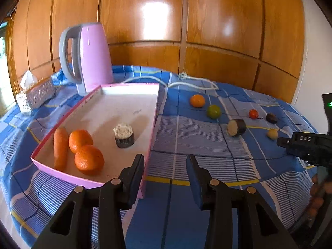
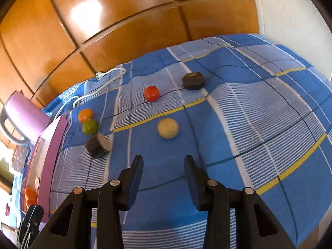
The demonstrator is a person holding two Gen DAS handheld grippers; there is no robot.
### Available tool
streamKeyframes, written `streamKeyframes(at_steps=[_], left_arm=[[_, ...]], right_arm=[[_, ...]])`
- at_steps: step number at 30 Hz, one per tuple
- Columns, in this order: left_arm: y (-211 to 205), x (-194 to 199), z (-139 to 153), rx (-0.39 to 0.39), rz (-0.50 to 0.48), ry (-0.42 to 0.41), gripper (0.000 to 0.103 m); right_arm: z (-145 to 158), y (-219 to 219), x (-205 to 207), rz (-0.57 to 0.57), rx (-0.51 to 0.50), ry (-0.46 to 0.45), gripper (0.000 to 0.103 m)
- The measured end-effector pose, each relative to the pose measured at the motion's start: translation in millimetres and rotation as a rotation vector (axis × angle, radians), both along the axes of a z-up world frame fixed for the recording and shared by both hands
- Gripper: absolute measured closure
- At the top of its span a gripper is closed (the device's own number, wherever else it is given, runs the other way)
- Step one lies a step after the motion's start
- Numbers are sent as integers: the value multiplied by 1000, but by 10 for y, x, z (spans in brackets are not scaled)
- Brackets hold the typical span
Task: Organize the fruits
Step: 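Grasp the dark eggplant slice with the left gripper while the right grasps the beige ball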
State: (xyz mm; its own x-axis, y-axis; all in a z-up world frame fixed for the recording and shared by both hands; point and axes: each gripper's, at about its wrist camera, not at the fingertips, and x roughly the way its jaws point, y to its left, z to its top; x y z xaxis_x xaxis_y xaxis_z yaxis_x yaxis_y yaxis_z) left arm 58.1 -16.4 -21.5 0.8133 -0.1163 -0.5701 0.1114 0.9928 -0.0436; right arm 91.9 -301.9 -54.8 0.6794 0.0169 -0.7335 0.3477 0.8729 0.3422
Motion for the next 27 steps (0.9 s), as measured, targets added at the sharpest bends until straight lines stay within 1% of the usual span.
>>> streamKeyframes(at_steps=[3, 6, 9, 11, 15, 18, 22, 27], left_arm=[[-73, -64, 26, 16, -34, -38, 61], [-149, -25, -25, 27, -64, -9, 61], [-192, 6, -68, 35, -73, 12, 61], [-207, 2, -74, 32, -78, 15, 61], [-278, 88, -108, 35, -89, 61, 61], [-329, 183, -97, 11, -102, 90, 61], [-451, 318, -33, -3, -134, 97, 61], [-580, 532, 24, -28, -156, 128, 60]], right_arm=[[-21, -51, -2, -13, 10, -2, 62], [-33, -78, 19, -14, 8, -5, 62], [-45, -97, 33, -11, 17, -4, 62], [-40, -97, 43, -8, 9, -8, 62], [-22, -55, 106, 12, -22, -15, 62], [0, -8, 192, 25, -67, -20, 62], [-26, -33, 312, 19, -87, -7, 62], [-54, -71, 436, 17, -99, -6, 62]])
